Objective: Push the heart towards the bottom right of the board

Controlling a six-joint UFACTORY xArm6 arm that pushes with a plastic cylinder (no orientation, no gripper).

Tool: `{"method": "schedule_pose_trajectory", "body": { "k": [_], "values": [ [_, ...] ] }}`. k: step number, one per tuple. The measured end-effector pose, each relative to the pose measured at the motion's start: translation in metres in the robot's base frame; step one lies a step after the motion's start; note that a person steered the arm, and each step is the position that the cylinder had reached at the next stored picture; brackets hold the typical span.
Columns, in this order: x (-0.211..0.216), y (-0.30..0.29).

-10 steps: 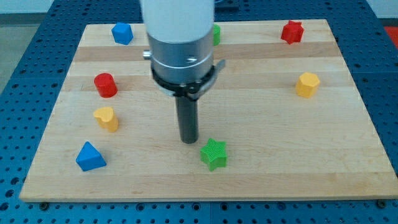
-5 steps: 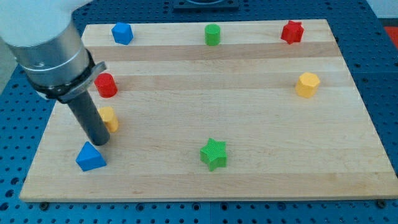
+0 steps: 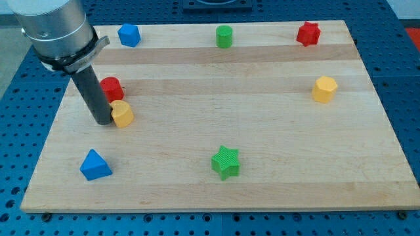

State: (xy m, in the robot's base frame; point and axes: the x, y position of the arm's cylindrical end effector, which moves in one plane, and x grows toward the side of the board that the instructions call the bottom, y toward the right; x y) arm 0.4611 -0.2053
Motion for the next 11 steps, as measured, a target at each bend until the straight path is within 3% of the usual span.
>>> {"method": "schedule_pose_trajectory", "body": {
  "k": [3, 9, 11],
  "values": [
    [-0.009, 0.021],
    [-0.009, 0.200],
    [0.013, 0.227]
  ]
}}
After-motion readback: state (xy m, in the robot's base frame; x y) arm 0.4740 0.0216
